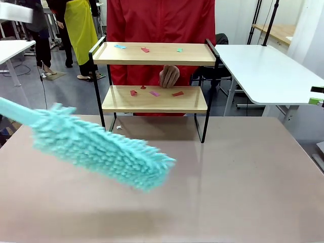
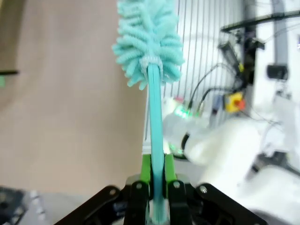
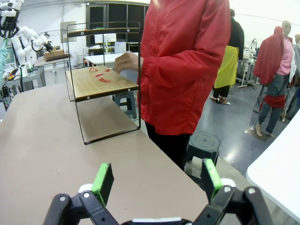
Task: Clean the shelf.
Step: Clean the specific section of the Shelf indicated by the human with the Duster.
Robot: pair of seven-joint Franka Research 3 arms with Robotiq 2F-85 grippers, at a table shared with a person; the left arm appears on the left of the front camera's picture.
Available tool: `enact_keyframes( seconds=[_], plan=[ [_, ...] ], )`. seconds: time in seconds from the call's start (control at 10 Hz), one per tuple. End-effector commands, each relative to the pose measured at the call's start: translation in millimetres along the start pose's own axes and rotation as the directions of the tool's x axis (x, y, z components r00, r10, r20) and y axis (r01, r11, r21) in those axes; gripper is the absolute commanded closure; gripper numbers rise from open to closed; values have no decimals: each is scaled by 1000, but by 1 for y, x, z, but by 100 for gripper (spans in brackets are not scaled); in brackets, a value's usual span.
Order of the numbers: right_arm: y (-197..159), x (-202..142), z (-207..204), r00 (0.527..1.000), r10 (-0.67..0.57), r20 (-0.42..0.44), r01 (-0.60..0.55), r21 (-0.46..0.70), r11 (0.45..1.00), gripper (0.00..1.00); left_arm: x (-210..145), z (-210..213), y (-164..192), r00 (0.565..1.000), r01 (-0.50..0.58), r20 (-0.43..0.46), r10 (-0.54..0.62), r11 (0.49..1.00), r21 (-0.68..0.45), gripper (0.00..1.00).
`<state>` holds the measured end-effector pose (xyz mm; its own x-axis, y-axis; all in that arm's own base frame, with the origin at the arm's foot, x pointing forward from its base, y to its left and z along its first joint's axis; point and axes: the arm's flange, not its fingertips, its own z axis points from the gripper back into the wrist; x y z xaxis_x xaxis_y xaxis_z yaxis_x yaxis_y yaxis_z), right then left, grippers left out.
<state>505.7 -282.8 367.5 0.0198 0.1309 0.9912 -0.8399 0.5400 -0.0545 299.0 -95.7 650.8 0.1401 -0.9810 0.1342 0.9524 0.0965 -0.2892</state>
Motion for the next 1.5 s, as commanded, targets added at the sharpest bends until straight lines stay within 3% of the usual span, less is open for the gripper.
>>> enact_keyframes(
  seconds=[0.0,0.1,0.2,0.3,0.4,0.6,0.8,1.0,1.2,1.4],
  plan=[
    [2,7,-2,1000,-11,-27,11,-10,1000,0,30,-19,-5,976,-149,164,141,988,37,86],
    [2,7,-2,1000,-11,-27,11,-10,1000,0,43,-29,-10,953,-190,243,179,982,24,86],
    [2,7,-2,1000,-11,-27,11,-10,1000,0,57,-37,-13,949,-193,259,179,981,31,86],
    [2,7,-2,1000,-11,-27,11,-10,1000,0,60,-36,-8,982,-138,131,135,990,18,86],
    [2,7,-2,1000,-11,-27,11,-10,1000,0,53,-25,-3,962,-174,210,172,985,-11,86],
    [2,7,-2,1000,-11,-27,11,-10,1000,0,53,-25,-3,962,-174,210,172,985,-11,86],
    [2,7,-2,1000,-11,-27,11,-10,1000,0,79,-43,-1,953,-206,225,201,979,-4,86],
    [2,7,-2,1000,-11,-27,11,-10,1000,0,104,-60,-1,918,-269,304,253,963,11,86],
    [2,7,-2,1000,-11,-27,11,-10,1000,0,118,-71,-4,837,-422,410,363,904,63,86],
    [2,7,-2,1000,-11,-27,11,-10,1000,0,128,-77,-4,790,-510,424,443,858,54,86]
  ],
)
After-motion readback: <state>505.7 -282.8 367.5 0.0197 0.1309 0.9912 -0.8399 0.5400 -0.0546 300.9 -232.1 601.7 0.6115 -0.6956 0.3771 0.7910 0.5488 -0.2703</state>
